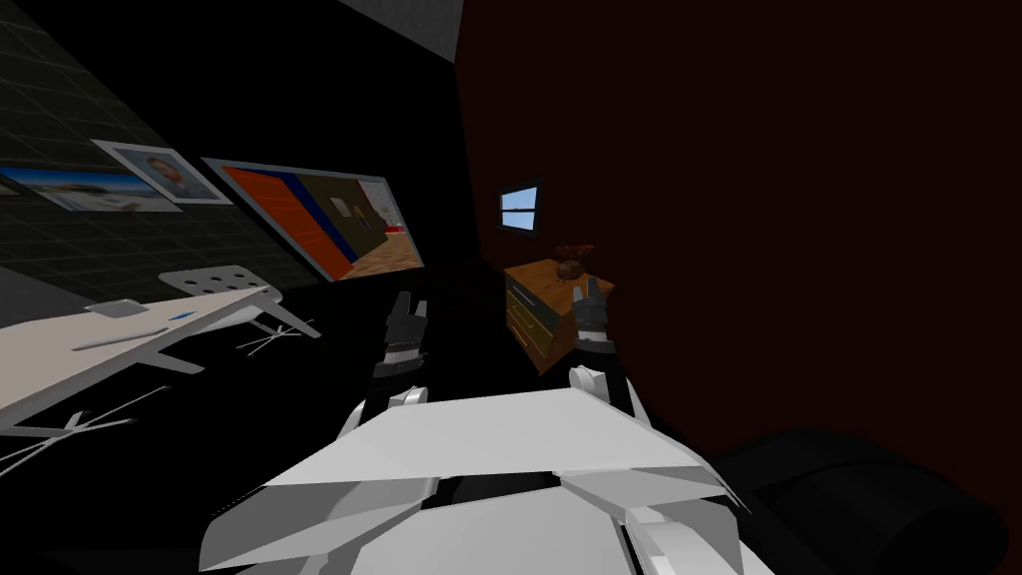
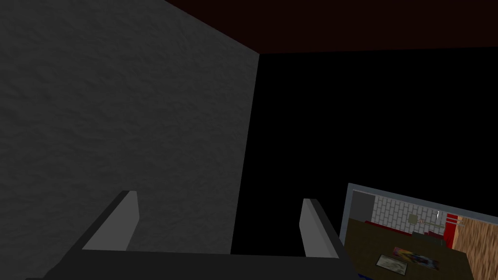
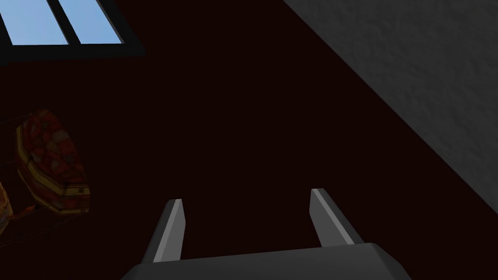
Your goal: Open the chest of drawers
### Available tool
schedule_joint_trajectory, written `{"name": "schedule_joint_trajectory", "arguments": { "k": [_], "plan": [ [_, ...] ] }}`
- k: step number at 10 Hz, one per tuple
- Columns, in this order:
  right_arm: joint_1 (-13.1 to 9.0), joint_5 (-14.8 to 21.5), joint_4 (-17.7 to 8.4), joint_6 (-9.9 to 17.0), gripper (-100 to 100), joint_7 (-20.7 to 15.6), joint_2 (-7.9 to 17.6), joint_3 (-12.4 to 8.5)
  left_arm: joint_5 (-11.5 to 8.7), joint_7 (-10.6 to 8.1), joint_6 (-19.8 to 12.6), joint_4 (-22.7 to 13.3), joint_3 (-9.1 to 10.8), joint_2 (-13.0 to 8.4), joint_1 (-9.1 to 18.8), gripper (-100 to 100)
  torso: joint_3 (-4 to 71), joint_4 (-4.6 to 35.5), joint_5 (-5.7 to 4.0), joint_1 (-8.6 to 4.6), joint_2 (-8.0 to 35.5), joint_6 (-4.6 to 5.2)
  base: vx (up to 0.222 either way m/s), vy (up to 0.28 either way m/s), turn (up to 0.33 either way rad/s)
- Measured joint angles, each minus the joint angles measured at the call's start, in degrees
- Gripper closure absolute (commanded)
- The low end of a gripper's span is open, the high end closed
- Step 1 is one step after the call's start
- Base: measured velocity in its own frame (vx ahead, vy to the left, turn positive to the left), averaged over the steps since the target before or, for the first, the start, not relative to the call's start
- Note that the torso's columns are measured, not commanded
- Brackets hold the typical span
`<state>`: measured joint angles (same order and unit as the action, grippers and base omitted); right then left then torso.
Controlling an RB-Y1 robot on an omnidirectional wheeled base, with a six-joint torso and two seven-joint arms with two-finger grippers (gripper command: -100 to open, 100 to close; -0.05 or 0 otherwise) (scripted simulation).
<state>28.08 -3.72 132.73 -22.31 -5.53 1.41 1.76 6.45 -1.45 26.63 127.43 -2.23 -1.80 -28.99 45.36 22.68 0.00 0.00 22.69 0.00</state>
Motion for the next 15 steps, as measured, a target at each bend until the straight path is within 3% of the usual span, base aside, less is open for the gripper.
{"name": "schedule_joint_trajectory", "arguments": {
  "k": [3, 4, 6, 10, 15],
  "plan": [
    [0.0, 0.0, 0.0, 0.0, 0, 0.0, 0.0, 0.0, 0.0, 0.0, 0.0, 0.0, 0.0, 0.0, 0.0, 0, 25.37, 12.69, 0.0, 0.0, 12.7, 0.0, 0.0, 0.0, 0.0],
    [0.0, 0.0, 0.0, 0.0, -100, 0.0, 0.0, 0.0, 0.0, 0.0, 0.0, 0.0, 0.0, 0.0, 0.0, 0, 33.83, 16.92, 0.0, 0.0, 16.93, 0.0, 0.012, 0.002, -0.003],
    [-0.49, 0.84, -0.41, 0.28, -100, -1.21, 1.91, 0.39, 0.0, 0.0, -0.01, -0.02, 0.0, 0.0, -0.01, 0, 38.91, 19.36, 0.0, 0.01, 19.36, 0.0, 0.014, 0.005, -0.003],
    [-2.93, 4.09, -3.18, 0.34, -100, -6.26, 5.57, 1.12, 0.0, 0.0, -0.01, -0.03, 0.0, 0.0, -0.01, 0, 39.23, 19.59, 0.0, 0.0, 19.55, 0.0, 0.036, 0.009, 0.001],
    [-6.31, 9.04, -6.16, 0.77, -100, -13.82, 6.86, 2.86, 0.0, 0.0, -0.01, -0.03, 0.0, 0.0, -0.01, 0, 39.2, 19.6, 0.0, -0.01, 19.61, 0.01, 0.03, 0.017, 0.005]
  ]
}}
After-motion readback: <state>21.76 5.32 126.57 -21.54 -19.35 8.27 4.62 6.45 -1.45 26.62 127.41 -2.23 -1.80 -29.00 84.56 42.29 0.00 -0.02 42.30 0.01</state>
